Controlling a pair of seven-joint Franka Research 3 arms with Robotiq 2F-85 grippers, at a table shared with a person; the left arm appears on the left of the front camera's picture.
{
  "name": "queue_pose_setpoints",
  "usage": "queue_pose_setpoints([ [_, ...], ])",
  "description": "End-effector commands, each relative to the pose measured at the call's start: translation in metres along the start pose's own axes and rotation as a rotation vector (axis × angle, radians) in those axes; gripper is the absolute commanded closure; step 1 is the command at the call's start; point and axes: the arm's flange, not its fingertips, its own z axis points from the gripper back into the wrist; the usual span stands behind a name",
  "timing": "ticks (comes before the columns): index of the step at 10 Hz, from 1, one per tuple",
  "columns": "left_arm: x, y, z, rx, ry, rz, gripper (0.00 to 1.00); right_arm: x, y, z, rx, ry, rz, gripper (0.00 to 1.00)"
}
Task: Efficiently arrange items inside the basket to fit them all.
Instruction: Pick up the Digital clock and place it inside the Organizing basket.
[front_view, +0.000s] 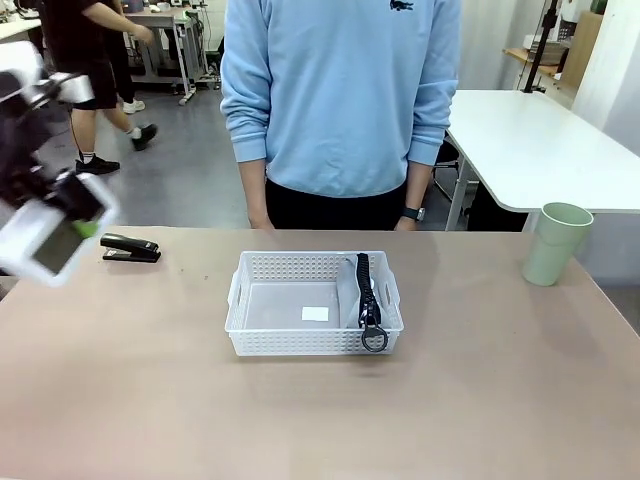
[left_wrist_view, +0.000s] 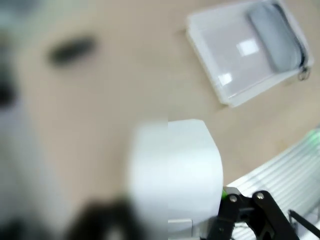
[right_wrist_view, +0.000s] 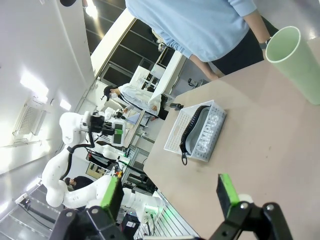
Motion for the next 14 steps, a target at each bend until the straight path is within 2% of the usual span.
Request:
queue_pose_setpoints([
  [1,0.067,-0.054,-0.008,0.042,0.07,-0.12,0.48,0.004,0.001,0.0,0.017,-0.021,0.027,0.0],
  [3,0.123,-0.14,-0.045,0.1,0.149,-0.287,0.48,0.004,0.001,0.0,0.017,-0.021,0.027,0.0],
  [5,0.146,-0.196,-0.101,0.11,0.224,-0.406,0.48,0.004,0.001,0.0,0.017,-0.021,0.027,0.0],
  [7,0.136,-0.196,-0.137,0.055,0.179,-0.427,0.48,0.004,0.001,0.0,0.017,-0.021,0.027,0.0],
  [9,0.128,-0.177,-0.131,0.02,0.084,-0.415,0.48,0.004,0.001,0.0,0.017,-0.021,0.027,0.0],
  [10,0.125,-0.172,-0.116,-0.038,0.131,-0.418,0.48,0.004,0.001,0.0,0.017,-0.021,0.027,0.0],
  [11,0.146,-0.194,-0.15,0.039,0.157,-0.417,0.48,0.004,0.001,0.0,0.017,-0.021,0.027,0.0],
  [14,0.143,-0.185,-0.141,0.02,0.146,-0.412,0.48,0.004,0.001,0.0,0.017,-0.021,0.027,0.0],
])
